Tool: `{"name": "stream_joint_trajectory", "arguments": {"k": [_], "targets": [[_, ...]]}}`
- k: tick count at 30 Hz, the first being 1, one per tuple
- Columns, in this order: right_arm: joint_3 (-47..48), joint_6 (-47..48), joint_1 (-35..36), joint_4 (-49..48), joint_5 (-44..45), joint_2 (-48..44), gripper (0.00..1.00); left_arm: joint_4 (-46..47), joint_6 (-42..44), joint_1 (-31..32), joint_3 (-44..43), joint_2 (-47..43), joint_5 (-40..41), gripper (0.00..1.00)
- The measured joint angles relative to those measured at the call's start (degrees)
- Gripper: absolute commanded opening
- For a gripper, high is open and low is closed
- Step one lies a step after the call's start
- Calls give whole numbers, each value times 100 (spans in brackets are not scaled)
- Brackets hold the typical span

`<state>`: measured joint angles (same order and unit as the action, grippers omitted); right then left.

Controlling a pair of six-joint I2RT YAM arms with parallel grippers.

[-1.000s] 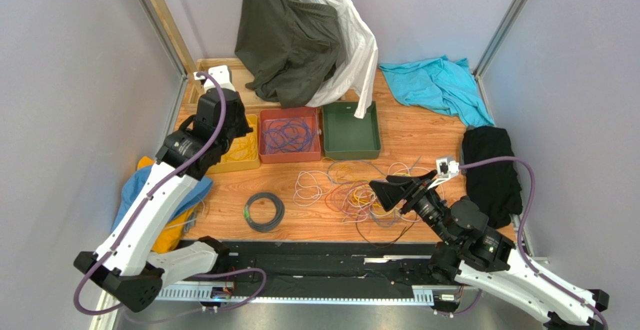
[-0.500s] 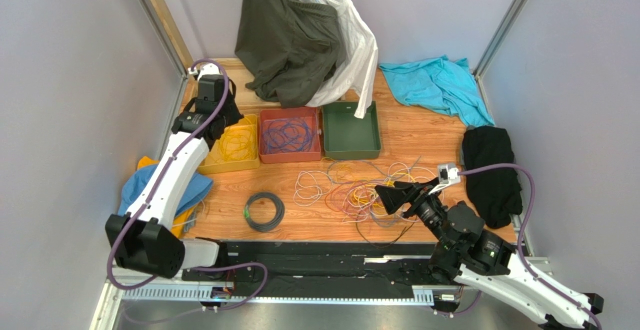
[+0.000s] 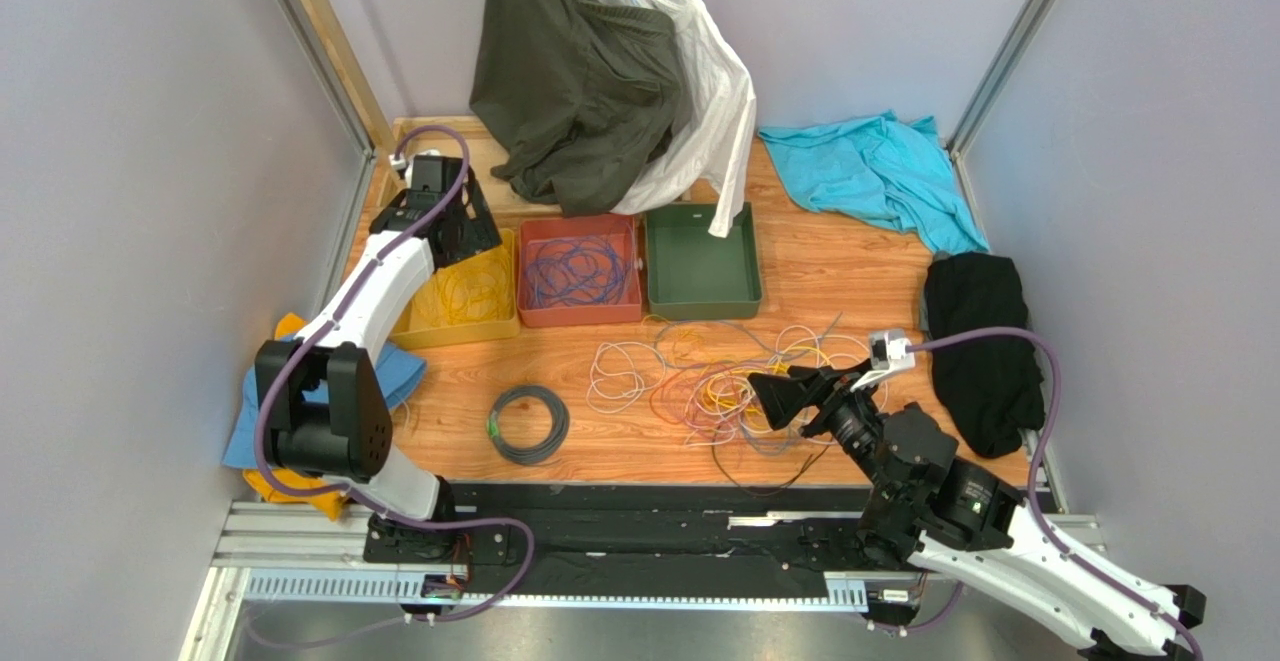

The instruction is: Untangle the cables

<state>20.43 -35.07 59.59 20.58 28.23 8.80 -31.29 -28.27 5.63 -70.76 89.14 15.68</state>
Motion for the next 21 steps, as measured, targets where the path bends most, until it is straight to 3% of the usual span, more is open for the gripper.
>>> {"name": "stream_joint_trajectory", "arguments": {"k": [5,10,13,16,21], "targets": [[-68,-2,0,-81,-9,105,82,-63,-105,0,17,-439,9,99],[-94,0,0,-212,-26,437,82,-50,-216,208,369,-1825,-192,97],[-103,-2,0,-332,-39,702,81,157,-317,1043,713,-2900,-219,93],[-103,-2,0,-404,-74,944,81,472,-511,2127,1196,-3298,-245,87],[-103,-26,0,-409,-118,1117,80,1279,-1095,3333,2765,-3075,-380,78]]}}
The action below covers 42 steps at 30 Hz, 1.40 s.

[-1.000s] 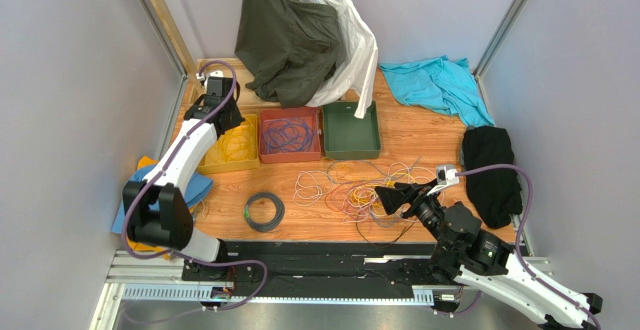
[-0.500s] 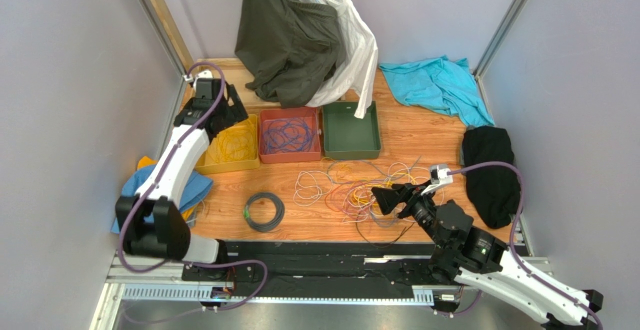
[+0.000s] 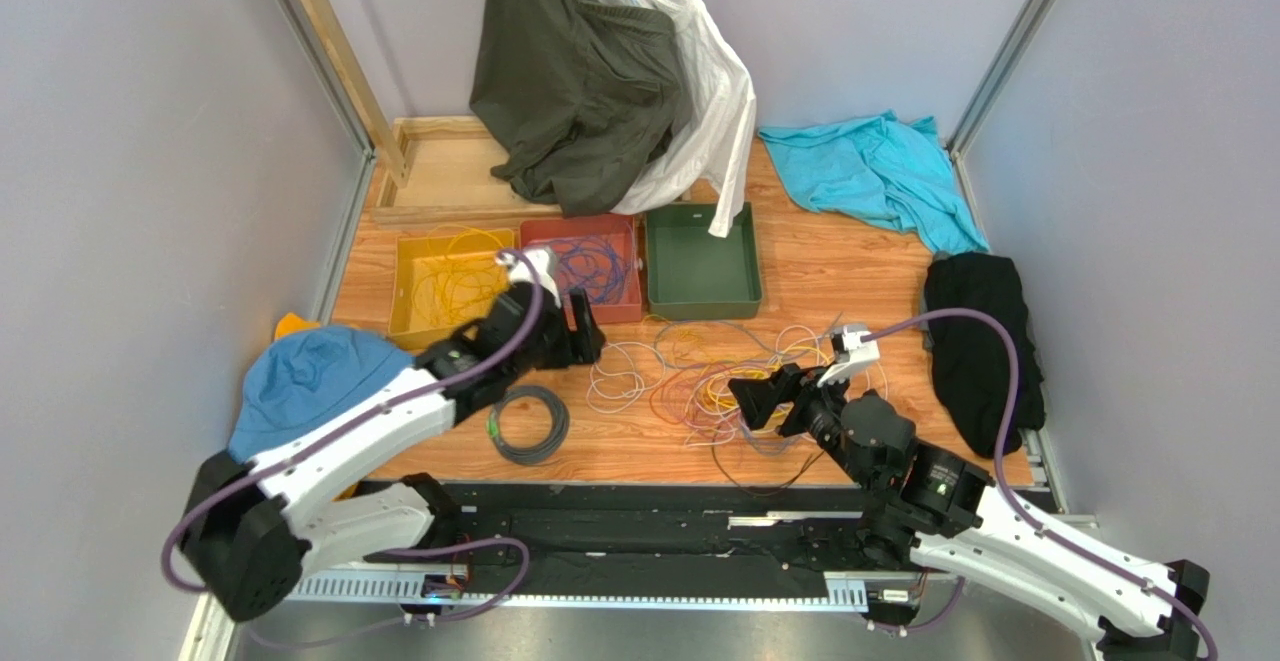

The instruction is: Untangle the cables

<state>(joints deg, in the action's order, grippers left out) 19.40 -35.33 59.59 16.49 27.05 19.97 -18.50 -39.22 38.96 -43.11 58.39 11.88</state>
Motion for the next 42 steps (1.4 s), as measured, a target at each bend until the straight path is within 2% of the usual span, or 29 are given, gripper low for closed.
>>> {"name": "stream_joint_trajectory", "arguments": {"k": [2,5,10,17,26,29,31,32,33,35,42], "targets": [[0,-35,0,7,-9,0,80,302,-223,328,595,529,-55,78],[0,-90,0,20,-13,-2,80,487,-426,684,925,1104,-92,78],[0,-175,0,20,-39,42,80,1095,-651,909,883,1620,-26,80],[0,-247,0,61,-63,94,80,1373,-734,907,737,1869,485,80],[0,-256,0,92,-55,52,80,1416,-741,850,216,2946,817,70],[0,-254,0,157,-35,-39,80,1475,-785,828,153,3047,883,61],[-2,-256,0,208,-15,-98,80,1497,-807,826,151,3062,918,43],[-4,-256,0,225,-7,-125,80,1486,-807,822,151,3064,925,30],[-13,-254,0,232,-4,-142,80,1478,-826,820,151,3071,925,13],[-35,-256,0,267,-2,-166,80,1447,-848,820,153,3067,916,0],[-72,-251,0,297,-17,-170,80,1220,-745,844,271,2463,894,0]]}}
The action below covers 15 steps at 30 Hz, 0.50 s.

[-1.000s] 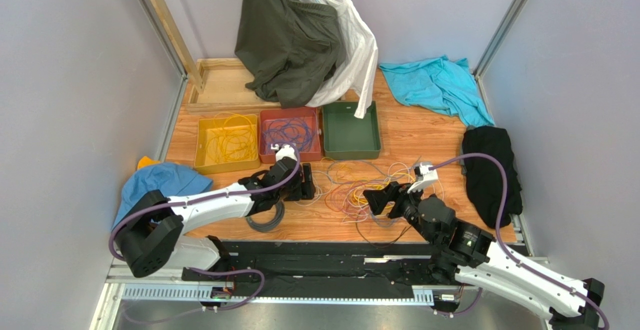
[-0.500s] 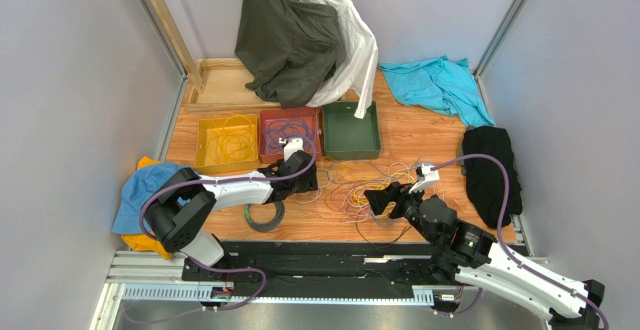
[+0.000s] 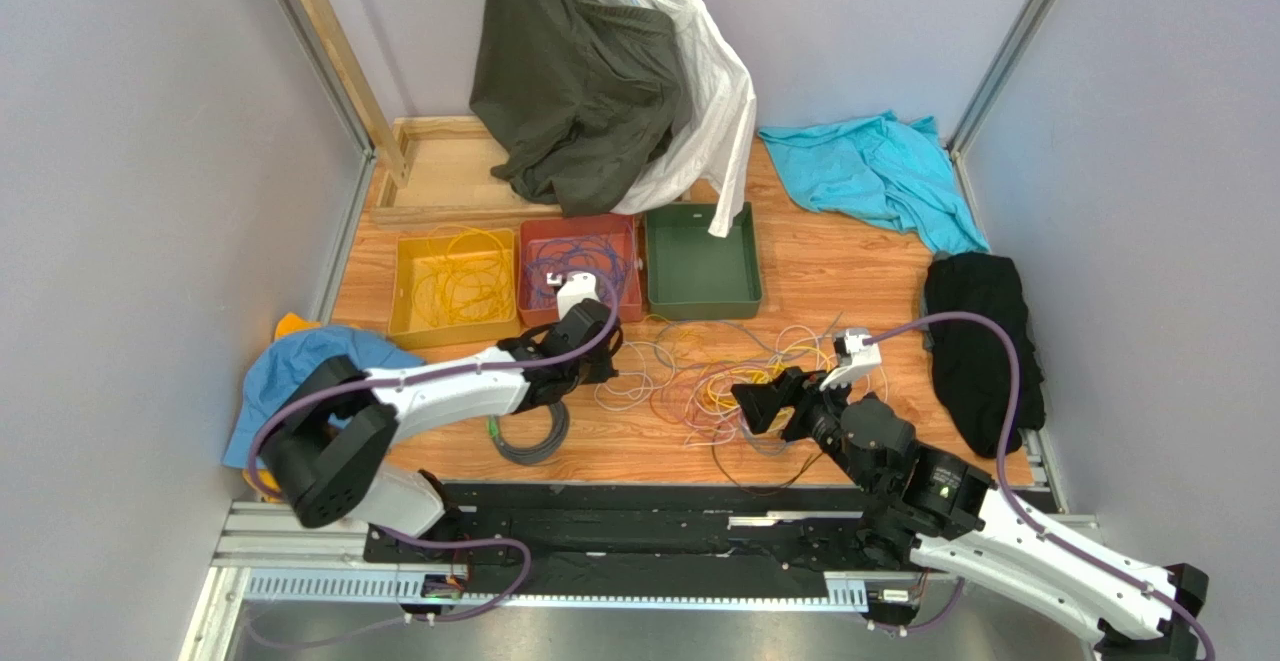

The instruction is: Untangle the cables

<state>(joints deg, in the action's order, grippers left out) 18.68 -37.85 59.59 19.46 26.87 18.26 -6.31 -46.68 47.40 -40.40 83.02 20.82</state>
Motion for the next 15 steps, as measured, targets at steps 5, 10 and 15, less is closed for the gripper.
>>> {"name": "stream_joint_trajectory", "arguments": {"k": [5,10,15], "targets": [[0,48,0,-107,-195,44,81,-173,120,179,83,-1224,-68,0],[57,125,0,-382,-400,470,80,-219,374,378,-9,-2048,-330,41],[122,127,0,-514,-490,765,80,-122,752,743,-219,-1449,-645,68]]}}
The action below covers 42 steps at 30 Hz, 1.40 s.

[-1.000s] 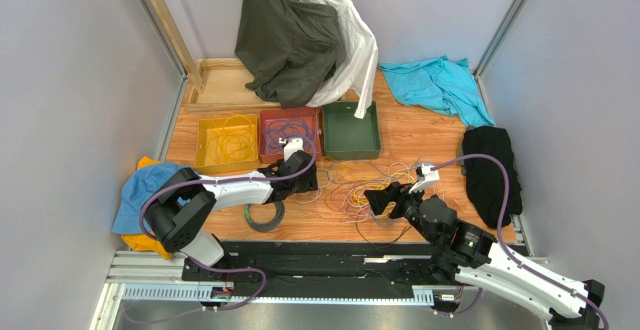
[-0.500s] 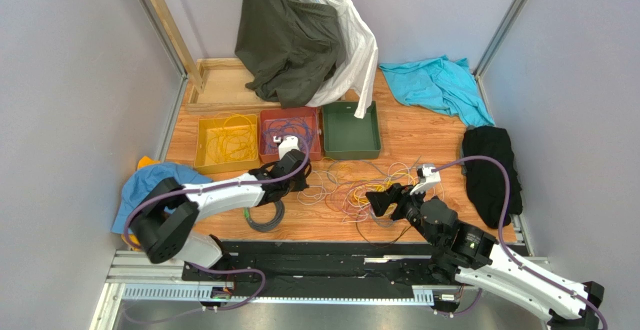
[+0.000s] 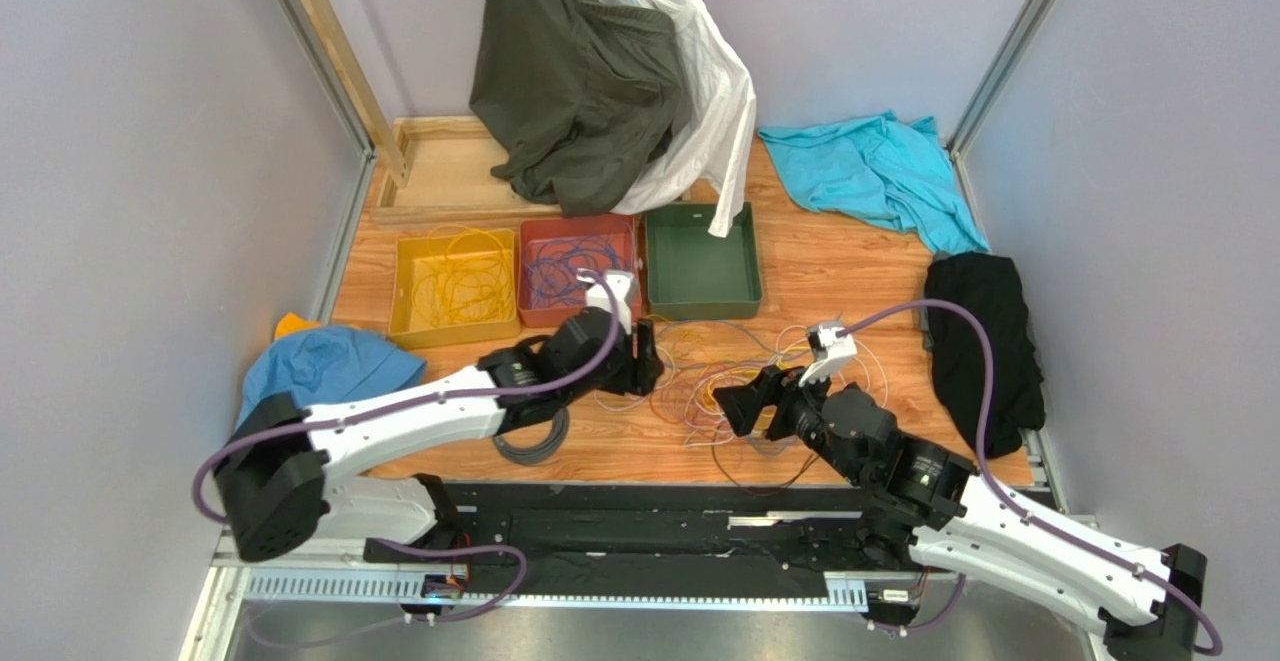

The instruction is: Untangle the cables

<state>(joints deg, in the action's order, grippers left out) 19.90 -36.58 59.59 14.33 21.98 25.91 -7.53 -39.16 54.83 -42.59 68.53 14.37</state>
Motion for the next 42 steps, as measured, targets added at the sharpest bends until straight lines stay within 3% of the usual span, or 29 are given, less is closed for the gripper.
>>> {"name": "stream_joint_trajectory", "arguments": {"k": [6,12,15,16,19,21,23,28,36,42], "targets": [[4,-2,0,-4,0,-92,80,0,63,474,-114,1266,-83,73],[4,-2,0,22,11,-229,80,79,50,470,-111,1790,168,70],[4,-2,0,42,26,-249,80,101,52,466,-245,2181,334,45],[4,-4,0,46,31,-249,80,105,55,463,-278,2297,374,32],[4,-4,0,105,57,-249,80,170,63,420,-306,2413,474,12],[4,-2,0,138,68,-249,80,186,35,393,-306,2428,501,1],[4,-2,0,144,87,-249,80,184,28,396,-299,2404,518,0],[4,-2,0,153,103,-249,80,-2,52,398,-4,1624,577,0],[4,2,0,50,9,-236,82,-254,286,437,234,-1362,483,0],[24,46,0,-584,-457,-2,84,-494,382,450,-127,-1963,9,0]]}}
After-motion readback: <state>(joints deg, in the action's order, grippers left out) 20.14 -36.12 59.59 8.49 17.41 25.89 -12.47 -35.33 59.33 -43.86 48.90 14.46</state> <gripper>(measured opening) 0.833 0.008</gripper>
